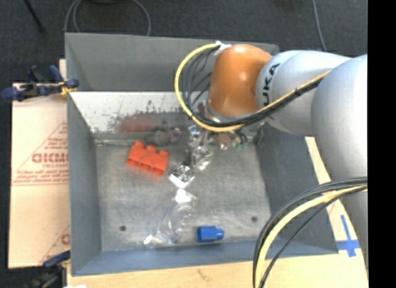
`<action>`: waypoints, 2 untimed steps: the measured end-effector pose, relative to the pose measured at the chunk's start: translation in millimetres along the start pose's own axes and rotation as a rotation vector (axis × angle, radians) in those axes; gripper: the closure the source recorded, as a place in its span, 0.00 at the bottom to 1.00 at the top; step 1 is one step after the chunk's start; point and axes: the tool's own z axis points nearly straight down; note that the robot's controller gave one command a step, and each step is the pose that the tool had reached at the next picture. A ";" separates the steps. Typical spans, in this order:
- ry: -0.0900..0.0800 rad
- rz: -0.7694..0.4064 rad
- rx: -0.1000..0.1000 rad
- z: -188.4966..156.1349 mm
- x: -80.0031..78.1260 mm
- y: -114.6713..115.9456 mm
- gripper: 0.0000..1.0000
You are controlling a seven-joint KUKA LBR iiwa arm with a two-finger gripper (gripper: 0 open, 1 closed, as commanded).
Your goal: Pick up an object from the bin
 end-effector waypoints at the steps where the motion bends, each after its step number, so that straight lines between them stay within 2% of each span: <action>1: 0.004 0.000 -0.002 2.5 1.5 0.5 0.00; 2: 0.003 -0.463 -0.003 1.1 19.8 71.0 0.00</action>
Offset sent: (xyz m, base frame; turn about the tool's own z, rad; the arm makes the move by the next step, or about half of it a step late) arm 0.0000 0.0000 0.0000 0.0000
